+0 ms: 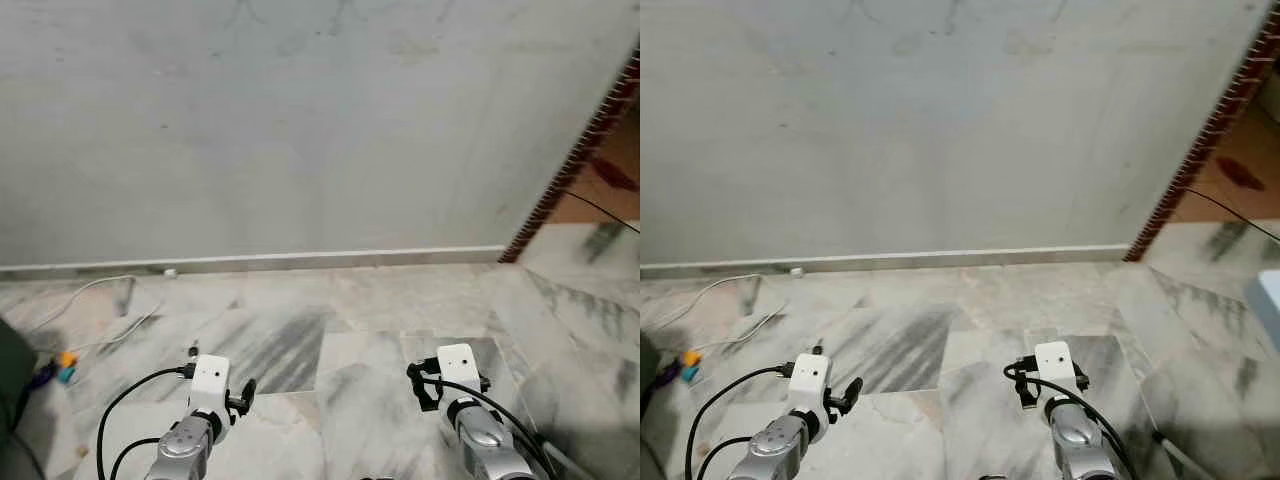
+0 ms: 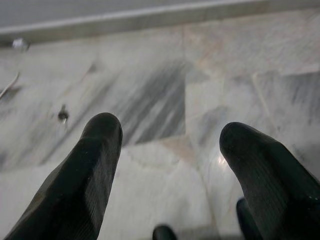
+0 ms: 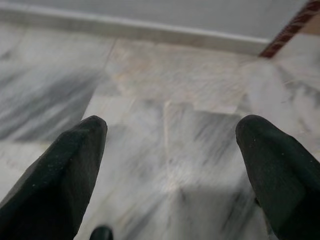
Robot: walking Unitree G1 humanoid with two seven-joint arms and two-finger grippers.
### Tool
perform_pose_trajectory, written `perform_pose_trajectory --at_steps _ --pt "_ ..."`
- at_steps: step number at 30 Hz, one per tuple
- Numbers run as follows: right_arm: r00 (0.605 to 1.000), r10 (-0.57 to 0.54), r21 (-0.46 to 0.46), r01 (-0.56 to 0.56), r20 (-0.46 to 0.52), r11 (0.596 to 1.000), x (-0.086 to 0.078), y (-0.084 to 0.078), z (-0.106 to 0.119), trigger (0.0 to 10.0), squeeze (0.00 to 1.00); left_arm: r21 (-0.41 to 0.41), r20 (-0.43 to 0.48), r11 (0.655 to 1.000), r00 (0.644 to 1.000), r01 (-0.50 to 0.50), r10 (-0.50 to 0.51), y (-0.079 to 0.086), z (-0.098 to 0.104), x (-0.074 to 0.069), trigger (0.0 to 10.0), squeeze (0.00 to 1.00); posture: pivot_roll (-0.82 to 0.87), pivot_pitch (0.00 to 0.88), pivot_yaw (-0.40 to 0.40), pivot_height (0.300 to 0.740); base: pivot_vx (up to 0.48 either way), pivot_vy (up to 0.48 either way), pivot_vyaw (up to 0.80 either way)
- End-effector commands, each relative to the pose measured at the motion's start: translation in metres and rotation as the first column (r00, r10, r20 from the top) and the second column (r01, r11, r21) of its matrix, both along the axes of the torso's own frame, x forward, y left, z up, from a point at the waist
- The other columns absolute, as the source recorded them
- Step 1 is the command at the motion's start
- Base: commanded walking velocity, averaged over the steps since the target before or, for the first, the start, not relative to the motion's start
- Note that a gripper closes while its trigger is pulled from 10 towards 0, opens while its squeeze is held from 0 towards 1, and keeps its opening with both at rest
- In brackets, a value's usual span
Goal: Hang keys on a hook
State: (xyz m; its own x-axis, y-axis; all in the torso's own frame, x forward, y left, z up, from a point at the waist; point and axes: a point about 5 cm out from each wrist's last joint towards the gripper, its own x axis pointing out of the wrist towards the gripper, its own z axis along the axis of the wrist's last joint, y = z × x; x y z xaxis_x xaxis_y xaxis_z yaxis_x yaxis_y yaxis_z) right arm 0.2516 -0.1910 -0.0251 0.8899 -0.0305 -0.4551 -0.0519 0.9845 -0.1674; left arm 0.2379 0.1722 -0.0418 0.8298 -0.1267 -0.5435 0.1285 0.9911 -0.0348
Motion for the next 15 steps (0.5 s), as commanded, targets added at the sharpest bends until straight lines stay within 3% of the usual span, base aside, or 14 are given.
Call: perform_pose_trajectory --at_steps 1,7,15 --pt "0.998 -0.016 0.004 0.016 0.055 1.000 0.005 -0.003 0.008 10.0 0.00 -0.005 0.037 1.000 0.999 -0.017 0.017 0.005 0.006 0.005 10.0 0.00 -0.05 0.082 0.050 0.740 0.000 0.000 -0.77" --pt "0.977 -0.009 0.027 0.003 0.211 1.000 0.021 0.002 0.038 10.0 0.00 -0.067 0.151 0.998 0.988 0.022 -0.012 -0.002 0.026 0.024 10.0 0.00 -0.06 0.096 0.061 0.740 0.000 0.000 -0.77" --pt "0.941 -0.014 0.034 0.002 0.337 0.999 0.032 0.007 0.072 10.0 0.00 -0.087 0.294 0.994 0.955 0.069 -0.040 -0.010 0.058 0.045 10.0 0.00 -0.07 0.105 0.060 0.740 0.000 0.000 -0.77"
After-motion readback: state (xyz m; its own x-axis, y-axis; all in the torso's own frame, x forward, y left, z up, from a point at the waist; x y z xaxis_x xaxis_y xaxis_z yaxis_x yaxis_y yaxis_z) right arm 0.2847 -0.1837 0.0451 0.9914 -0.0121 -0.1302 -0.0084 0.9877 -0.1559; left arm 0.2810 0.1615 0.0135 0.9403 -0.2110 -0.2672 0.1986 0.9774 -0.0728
